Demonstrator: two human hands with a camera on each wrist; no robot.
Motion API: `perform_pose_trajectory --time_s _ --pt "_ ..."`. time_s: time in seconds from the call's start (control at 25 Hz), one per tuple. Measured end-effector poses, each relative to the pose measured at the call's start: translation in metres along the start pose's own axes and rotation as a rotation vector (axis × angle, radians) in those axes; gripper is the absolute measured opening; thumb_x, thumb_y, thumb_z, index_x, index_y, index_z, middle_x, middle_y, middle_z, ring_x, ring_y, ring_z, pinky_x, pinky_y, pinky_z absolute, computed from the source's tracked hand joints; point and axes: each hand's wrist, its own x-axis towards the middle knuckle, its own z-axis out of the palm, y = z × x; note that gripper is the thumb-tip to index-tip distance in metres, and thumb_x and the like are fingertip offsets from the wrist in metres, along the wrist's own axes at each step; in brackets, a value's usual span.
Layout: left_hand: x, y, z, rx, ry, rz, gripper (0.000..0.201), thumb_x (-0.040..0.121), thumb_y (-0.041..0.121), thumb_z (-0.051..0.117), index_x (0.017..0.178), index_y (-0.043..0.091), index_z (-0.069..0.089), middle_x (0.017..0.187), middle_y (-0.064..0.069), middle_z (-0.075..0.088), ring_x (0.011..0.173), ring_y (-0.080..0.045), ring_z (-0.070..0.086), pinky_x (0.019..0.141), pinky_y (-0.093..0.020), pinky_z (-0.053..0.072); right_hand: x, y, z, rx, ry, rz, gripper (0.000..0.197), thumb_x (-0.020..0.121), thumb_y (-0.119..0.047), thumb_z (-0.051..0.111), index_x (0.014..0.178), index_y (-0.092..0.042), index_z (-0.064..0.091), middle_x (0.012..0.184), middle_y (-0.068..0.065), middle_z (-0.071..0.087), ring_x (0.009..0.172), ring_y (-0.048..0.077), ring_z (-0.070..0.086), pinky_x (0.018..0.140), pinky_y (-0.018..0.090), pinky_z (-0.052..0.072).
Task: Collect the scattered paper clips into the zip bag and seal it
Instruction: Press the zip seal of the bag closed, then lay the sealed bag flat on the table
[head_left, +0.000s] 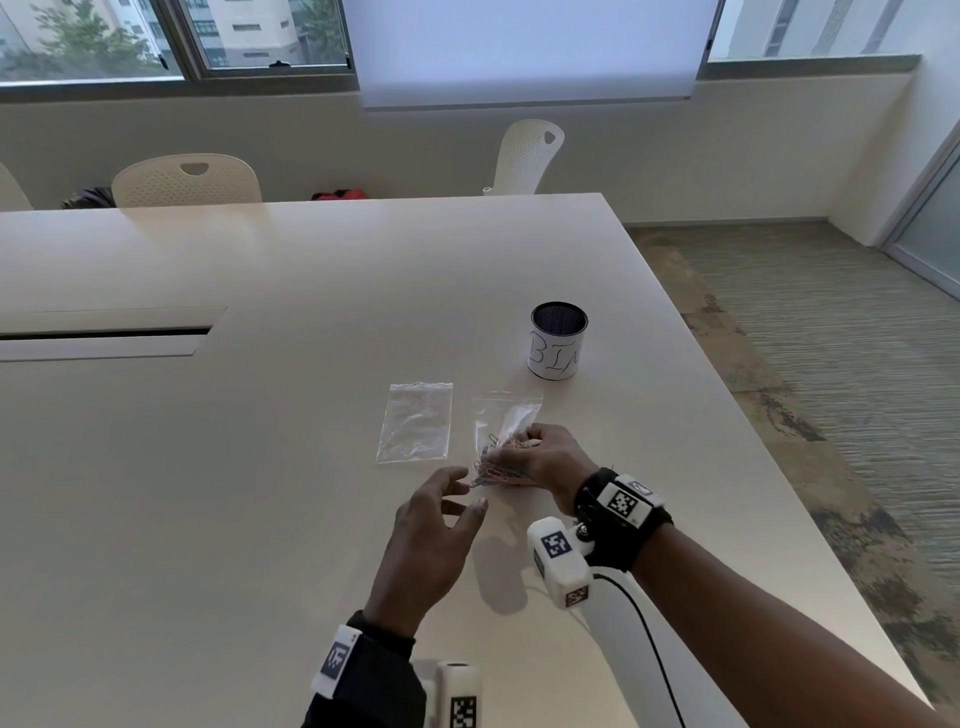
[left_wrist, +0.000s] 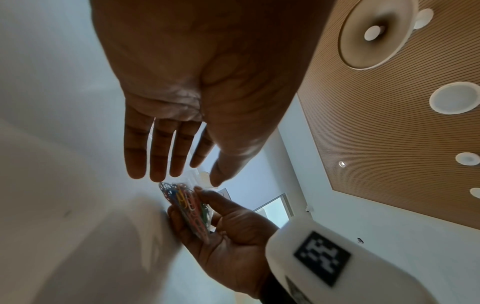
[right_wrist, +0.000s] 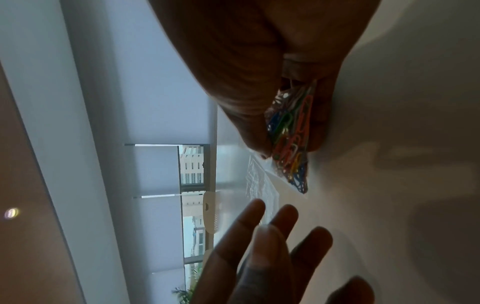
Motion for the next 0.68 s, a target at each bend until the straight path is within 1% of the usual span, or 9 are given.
perform_pose_trajectory --time_s 0.08,0.16,0.24,0.32,0.4,0.48,0.56,0.6,0.68 --pt "-0.004 -0.001 -0.001 0.014 -0.017 0.006 0.042 0.100 0.033 0.069 0.140 0.027 0.060 0.124 0.008 0.070 0.103 0.006 0.066 0.086 -0.022 0.058 0.005 -0.001 0.006 -0.159 0.092 -0.007 0.056 0.064 -0.026 0.096 0.106 -0.009 0.063 0.107 0.018 0.074 0.097 0.034 0.074 0.090 0.050 0.062" --pt "-0.007 -0.001 -0.002 0.032 -0.033 0.009 0.043 0.100 0.033 0.069 0.141 0.028 0.058 0.127 0.008 0.069 0.104 0.006 0.066 0.088 -0.026 0.060 0.004 -0.002 0.010 -0.408 0.160 -0.054 0.070 0.069 -0.038 0.092 0.119 -0.014 0.050 0.110 0.011 0.070 0.101 0.029 0.070 0.093 0.046 0.059" --pt "-0.010 -0.003 -0.003 0.053 -0.034 0.011 0.044 0.099 0.034 0.069 0.141 0.029 0.058 0.126 0.010 0.068 0.103 0.006 0.066 0.091 -0.030 0.060 0.000 -0.002 0.012 -0.596 0.194 -0.127 0.074 0.077 -0.042 0.086 0.127 -0.013 0.040 0.119 0.015 0.065 0.107 0.033 0.066 0.096 0.045 0.056" --pt "-0.012 -0.004 -0.003 0.070 -0.035 0.010 0.043 0.099 0.034 0.069 0.141 0.030 0.058 0.126 0.011 0.068 0.102 0.006 0.067 0.090 -0.029 0.060 -0.009 0.000 0.012 -0.782 0.236 -0.212 0.076 0.086 -0.042 0.078 0.138 -0.011 0.033 0.132 0.017 0.055 0.120 0.035 0.058 0.102 0.045 0.051" --pt "-0.014 -0.006 -0.001 0.085 -0.034 0.017 0.043 0.099 0.036 0.068 0.140 0.031 0.058 0.127 0.012 0.068 0.102 0.005 0.067 0.089 -0.025 0.058 -0.017 0.006 0.014 -0.967 0.277 -0.417 0.074 0.094 -0.037 0.068 0.151 -0.008 0.029 0.149 0.017 0.043 0.137 0.033 0.043 0.116 0.043 0.042" --pt "-0.015 -0.007 -0.001 0.095 -0.028 0.024 0.043 0.099 0.037 0.068 0.140 0.030 0.058 0.128 0.012 0.068 0.102 0.005 0.067 0.086 -0.020 0.057 -0.022 0.012 0.019 -1.055 0.130 -0.568 0.065 0.103 -0.031 0.050 0.159 -0.007 0.024 0.167 0.016 0.024 0.156 0.029 0.021 0.130 0.040 0.018" --pt "-0.016 -0.007 0.001 0.103 -0.027 0.027 0.043 0.099 0.038 0.068 0.140 0.030 0.058 0.129 0.012 0.068 0.102 0.006 0.067 0.086 -0.019 0.056 -0.021 0.021 0.024 -1.116 -0.071 -0.495 0.064 0.108 -0.032 0.032 0.163 -0.008 0.011 0.173 0.014 0.001 0.161 0.024 -0.002 0.132 0.038 0.004" --pt "-0.017 -0.006 0.002 0.107 -0.032 0.031 0.043 0.099 0.038 0.068 0.141 0.029 0.058 0.130 0.011 0.068 0.102 0.007 0.067 0.086 -0.018 0.056 -0.020 0.025 0.025 -1.135 -0.124 -0.424 0.065 0.109 -0.034 0.027 0.164 -0.009 0.004 0.173 0.013 -0.006 0.161 0.022 -0.008 0.132 0.039 0.001" --pt "-0.018 -0.004 0.003 0.115 -0.038 0.042 0.043 0.100 0.037 0.067 0.141 0.029 0.058 0.131 0.011 0.067 0.103 0.007 0.066 0.085 -0.017 0.056 -0.016 0.029 0.026 -1.140 -0.148 -0.345 0.065 0.109 -0.036 0.022 0.164 -0.012 -0.003 0.173 0.010 -0.012 0.160 0.021 -0.014 0.131 0.039 -0.002"
